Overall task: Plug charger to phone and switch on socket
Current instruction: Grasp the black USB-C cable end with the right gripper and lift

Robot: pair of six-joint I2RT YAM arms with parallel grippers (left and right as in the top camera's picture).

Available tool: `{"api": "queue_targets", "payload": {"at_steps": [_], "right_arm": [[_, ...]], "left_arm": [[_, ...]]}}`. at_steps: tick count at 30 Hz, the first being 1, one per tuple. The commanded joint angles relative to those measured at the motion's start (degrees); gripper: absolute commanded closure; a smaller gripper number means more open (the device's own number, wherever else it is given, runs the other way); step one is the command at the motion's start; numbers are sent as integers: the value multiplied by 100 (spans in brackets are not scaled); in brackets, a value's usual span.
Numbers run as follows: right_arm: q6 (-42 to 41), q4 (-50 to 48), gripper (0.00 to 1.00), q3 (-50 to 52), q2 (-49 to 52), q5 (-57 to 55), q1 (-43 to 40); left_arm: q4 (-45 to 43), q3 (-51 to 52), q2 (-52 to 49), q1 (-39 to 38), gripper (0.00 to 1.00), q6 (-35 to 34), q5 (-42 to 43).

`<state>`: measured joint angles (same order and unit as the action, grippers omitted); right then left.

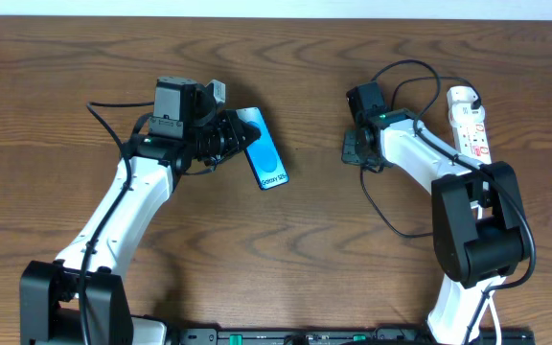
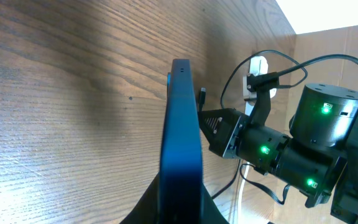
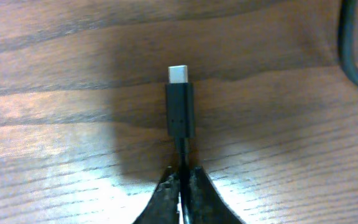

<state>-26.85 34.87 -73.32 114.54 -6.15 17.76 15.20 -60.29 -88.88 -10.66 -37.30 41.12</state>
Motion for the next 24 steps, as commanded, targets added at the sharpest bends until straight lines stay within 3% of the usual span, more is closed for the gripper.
{"api": "queue_targets", "payload": {"at_steps": [1,7,13,17,24], "right_arm": [[-31,15,99,142,184,0,61],[-28,7,99,133,179,48,59],[728,13,99,122,-339,2184,-131],[1436,243,99,122,-1158,3547,-501],[2686,1456,99,122,-2776,4472,-1172]], "left_arm": [[-20,-94,109,7,93,0,17],[-20,-94,109,7,92,-2,17],[-24,-94,111,7,93,-9,170],[-103,-94,111,7,93,-22,621],[-1322,-94,109,7,93,-422,1394]]}}
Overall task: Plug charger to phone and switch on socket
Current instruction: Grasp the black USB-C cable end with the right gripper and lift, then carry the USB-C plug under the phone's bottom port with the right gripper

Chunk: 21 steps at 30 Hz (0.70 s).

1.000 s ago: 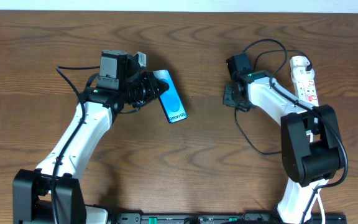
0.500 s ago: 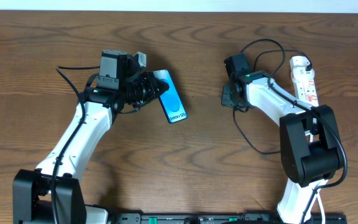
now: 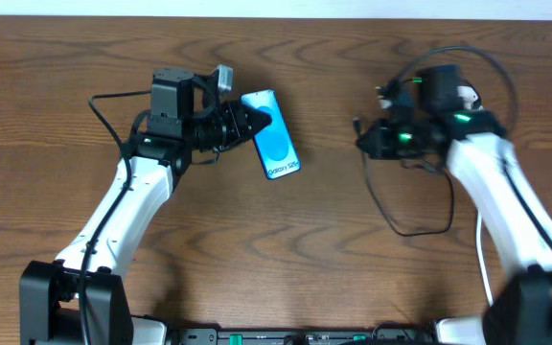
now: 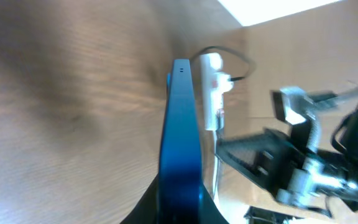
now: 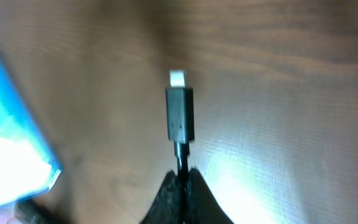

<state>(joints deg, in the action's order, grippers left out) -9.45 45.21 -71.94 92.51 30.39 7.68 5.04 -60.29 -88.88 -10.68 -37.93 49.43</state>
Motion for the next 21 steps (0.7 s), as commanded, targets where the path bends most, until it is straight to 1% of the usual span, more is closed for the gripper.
{"api": "queue_targets", "payload": {"at_steps": [1,3,6,8,10,12,14,17,21], "right_arm": [[1451,1027,99,2,-1012,949,-155],[1725,1340,99,35,-1252,1069,-92],[2253,1757,99,177,-1716,1486,101],[2282,1757,99,374,-2033,1526,271],[2275,1641,99,612,-2332,1523,426],[2105,1353,99,861,-2590,1491,542],[1676,820,99,1180,-2798,1453,656],[1099,66,99,1596,-2903,1453,859],[525,-809,99,2024,-2839,1292,1207]], "left_arm": [[-566,-94,92,9,93,-597,575],[-815,-94,52,9,93,-706,684],[-1604,-94,-57,9,93,-890,1220],[-2199,-94,-129,9,92,-1167,1504],[-2562,-94,-149,9,93,-1388,1569],[-2728,-94,-149,9,93,-1412,1574],[-2793,-94,-149,9,92,-1534,1561],[-2837,-94,-149,7,93,-1751,1552],[-2837,-94,-149,9,93,-1834,1550]]}}
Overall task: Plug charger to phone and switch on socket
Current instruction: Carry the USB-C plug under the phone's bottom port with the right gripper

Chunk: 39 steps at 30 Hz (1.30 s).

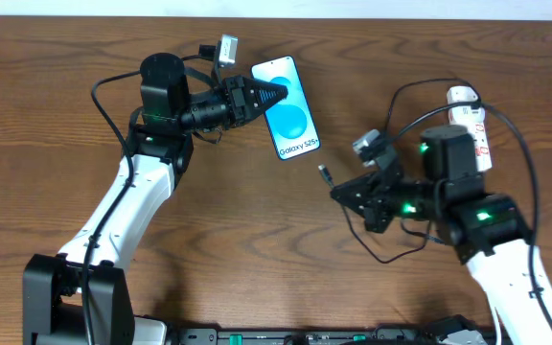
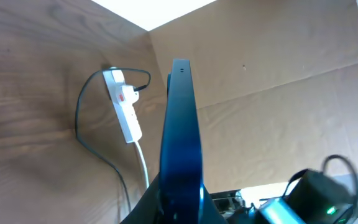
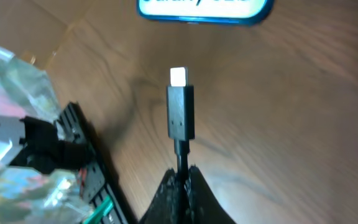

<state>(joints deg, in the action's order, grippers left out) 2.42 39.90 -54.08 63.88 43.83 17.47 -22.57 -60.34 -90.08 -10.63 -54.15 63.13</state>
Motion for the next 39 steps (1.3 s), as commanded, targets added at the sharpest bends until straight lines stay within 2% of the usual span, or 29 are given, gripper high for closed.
{"api": "queue_targets", "payload": {"at_steps": [1,5,9,15,19,39], "right_arm": [[-807,-437,99,293,35,-177,306],[-1169,-817,99,332,63,-772,562],[-1508,-1099,99,332,63,-901,693],[-2022,-1272,99,332,63,-876,697],[-2017,-1283,99,332,63,-826,702],[-1631,-1362,99,332,63,-595,702]], "left_arm": [[-76,-90,-28,4,93,-216,181],[-79,-90,-28,4,93,-234,179],[-127,-90,-28,4,93,-232,177],[-750,-90,-28,4,93,-234,181],[-968,-90,-28,2,93,-278,186],[-966,-90,-28,4,93,-472,225]]}}
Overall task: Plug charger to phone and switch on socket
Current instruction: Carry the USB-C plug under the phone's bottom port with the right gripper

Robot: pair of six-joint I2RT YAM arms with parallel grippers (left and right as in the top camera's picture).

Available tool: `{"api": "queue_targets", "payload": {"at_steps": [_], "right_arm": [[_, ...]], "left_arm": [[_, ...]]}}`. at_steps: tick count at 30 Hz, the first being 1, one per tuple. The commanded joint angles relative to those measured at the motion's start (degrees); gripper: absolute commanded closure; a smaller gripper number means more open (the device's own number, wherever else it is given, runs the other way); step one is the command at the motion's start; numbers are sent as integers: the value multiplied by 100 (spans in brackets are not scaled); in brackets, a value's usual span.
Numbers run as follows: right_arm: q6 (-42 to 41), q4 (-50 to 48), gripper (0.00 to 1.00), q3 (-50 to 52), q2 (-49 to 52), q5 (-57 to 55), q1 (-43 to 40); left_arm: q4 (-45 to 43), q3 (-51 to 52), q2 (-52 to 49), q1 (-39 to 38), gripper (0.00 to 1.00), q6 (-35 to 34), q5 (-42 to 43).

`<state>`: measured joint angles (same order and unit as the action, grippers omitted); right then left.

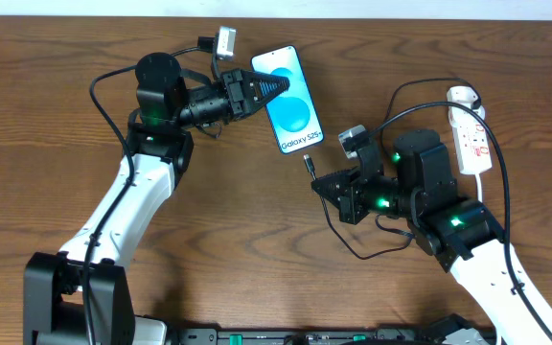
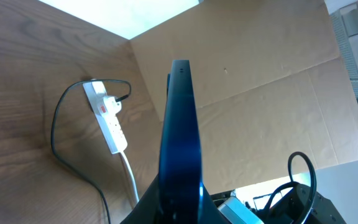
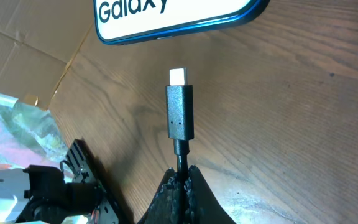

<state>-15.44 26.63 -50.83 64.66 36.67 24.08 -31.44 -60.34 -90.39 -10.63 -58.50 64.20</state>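
Observation:
A blue phone [image 1: 289,99] marked "Galaxy S25+" hangs above the table, screen up, with my left gripper [image 1: 257,93] shut on its left long edge. In the left wrist view the phone [image 2: 179,130] stands edge-on between the fingers. My right gripper [image 1: 326,180] is shut on the cable of a black USB-C charger plug [image 1: 309,164], whose tip points at the phone's bottom end, a short gap away. In the right wrist view the plug [image 3: 179,112] stands just below the phone's bottom edge [image 3: 179,17]. The white socket strip [image 1: 471,134] lies at the right.
The black charger cable [image 1: 420,91] loops from the socket strip across the right of the wooden table [image 1: 46,125]. A brown cardboard wall [image 2: 260,93] stands beyond the table's far edge. A dark rail [image 1: 305,336] runs along the near edge.
My right gripper has moved left and up with the plug, now just below the phone's bottom end. The left gripper has shifted the phone slightly, tilting it a little more.
At first the left gripper held the phone low near the table and the right held the plug by its cable at the table. Then the phone was higher and the right arm had swung. Later both were raised, and now the plug points close at the phone's end.

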Motion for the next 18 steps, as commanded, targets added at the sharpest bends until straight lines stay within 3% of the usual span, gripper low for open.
{"api": "queue_targets", "payload": {"at_steps": [1,18], "right_arm": [[181,-52,99,7,-15,125,42],[175,-262,99,7,-15,140,42]], "left_arm": [[-79,-90,2,4,93,-37,118],[-79,-90,2,4,93,-33,120]]}}
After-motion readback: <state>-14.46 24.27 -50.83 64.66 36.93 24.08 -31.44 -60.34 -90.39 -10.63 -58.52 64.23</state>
